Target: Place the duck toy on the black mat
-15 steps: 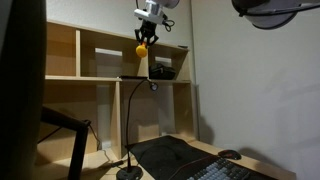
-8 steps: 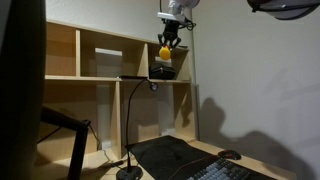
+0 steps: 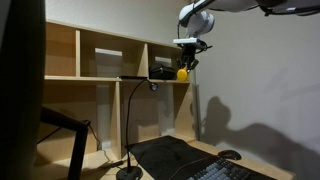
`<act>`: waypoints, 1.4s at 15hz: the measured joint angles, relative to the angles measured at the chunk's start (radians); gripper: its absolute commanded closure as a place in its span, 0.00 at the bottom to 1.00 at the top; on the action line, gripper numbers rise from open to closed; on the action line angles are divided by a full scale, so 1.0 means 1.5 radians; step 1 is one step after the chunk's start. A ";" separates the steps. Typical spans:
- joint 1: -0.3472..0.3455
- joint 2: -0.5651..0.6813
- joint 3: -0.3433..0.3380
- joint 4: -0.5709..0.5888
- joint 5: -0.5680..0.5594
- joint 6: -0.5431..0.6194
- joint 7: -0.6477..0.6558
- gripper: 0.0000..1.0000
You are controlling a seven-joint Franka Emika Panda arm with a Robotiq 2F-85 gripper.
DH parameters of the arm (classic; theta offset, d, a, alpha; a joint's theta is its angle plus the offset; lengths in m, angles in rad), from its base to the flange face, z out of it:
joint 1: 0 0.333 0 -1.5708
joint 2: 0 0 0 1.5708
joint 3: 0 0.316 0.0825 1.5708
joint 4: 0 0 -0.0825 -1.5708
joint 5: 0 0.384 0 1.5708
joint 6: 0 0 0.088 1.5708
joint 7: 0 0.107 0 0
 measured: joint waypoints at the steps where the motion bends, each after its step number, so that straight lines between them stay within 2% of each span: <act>1: -0.006 -0.004 -0.009 -0.031 0.000 0.019 0.016 0.93; 8: -0.012 -0.017 -0.074 -0.260 -0.045 0.181 0.128 0.93; 9: -0.013 -0.018 -0.079 -0.296 -0.038 0.202 0.138 0.73; 10: -0.010 -0.015 -0.087 -0.313 -0.037 0.210 0.136 0.73; 14: 0.006 -0.013 -0.101 -0.294 -0.036 0.208 0.136 0.73; 15: 0.007 -0.013 -0.101 -0.292 -0.036 0.208 0.136 0.93; 17: 0.013 -0.012 -0.107 -0.291 -0.046 0.209 0.139 0.93; 21: 0.082 0.002 -0.151 -0.292 -0.185 0.260 0.182 0.93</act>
